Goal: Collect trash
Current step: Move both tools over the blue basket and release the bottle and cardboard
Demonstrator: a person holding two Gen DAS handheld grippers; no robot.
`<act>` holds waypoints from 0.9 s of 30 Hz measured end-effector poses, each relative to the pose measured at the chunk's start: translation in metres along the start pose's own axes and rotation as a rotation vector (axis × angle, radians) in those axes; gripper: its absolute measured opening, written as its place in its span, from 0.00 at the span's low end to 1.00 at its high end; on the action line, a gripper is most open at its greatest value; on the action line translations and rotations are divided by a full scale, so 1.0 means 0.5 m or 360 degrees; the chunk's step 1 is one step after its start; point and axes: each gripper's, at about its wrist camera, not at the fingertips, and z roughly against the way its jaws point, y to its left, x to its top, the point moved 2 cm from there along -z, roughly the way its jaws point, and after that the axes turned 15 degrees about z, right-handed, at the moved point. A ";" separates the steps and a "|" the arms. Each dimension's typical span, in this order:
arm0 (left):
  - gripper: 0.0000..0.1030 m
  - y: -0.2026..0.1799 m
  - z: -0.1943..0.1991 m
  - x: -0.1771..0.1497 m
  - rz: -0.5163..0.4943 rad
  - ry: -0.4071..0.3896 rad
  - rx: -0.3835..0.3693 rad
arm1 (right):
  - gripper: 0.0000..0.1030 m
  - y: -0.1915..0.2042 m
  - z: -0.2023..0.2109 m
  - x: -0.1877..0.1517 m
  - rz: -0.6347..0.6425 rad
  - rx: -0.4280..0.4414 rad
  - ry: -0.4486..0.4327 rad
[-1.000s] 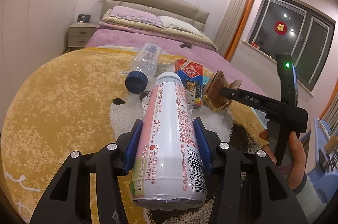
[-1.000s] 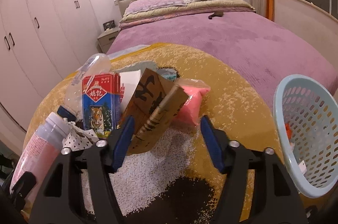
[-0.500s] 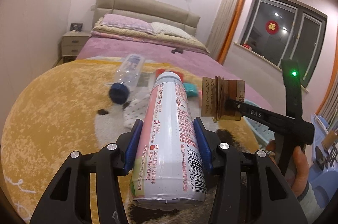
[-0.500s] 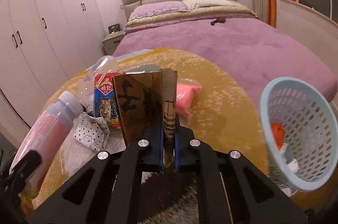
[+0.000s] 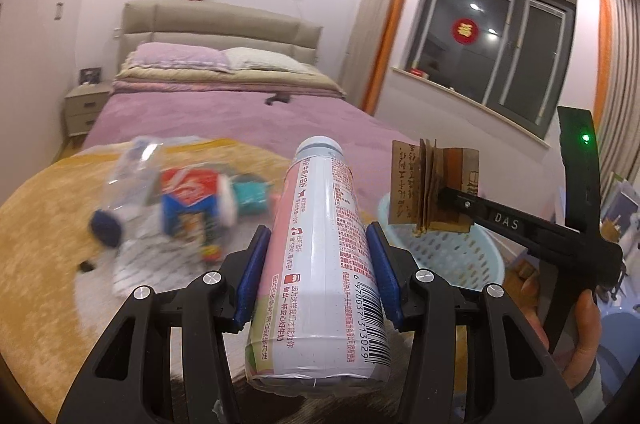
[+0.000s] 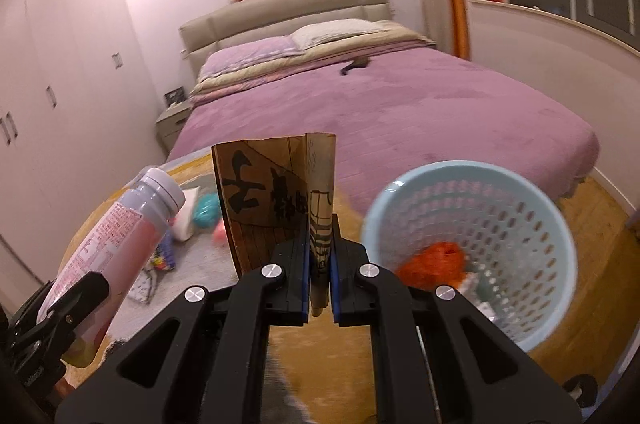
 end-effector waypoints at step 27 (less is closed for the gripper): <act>0.61 -0.246 -0.343 -0.030 -0.0322 0.0297 -0.0141 | 0.17 -0.339 -0.114 -0.114 -0.0536 -0.0343 0.0383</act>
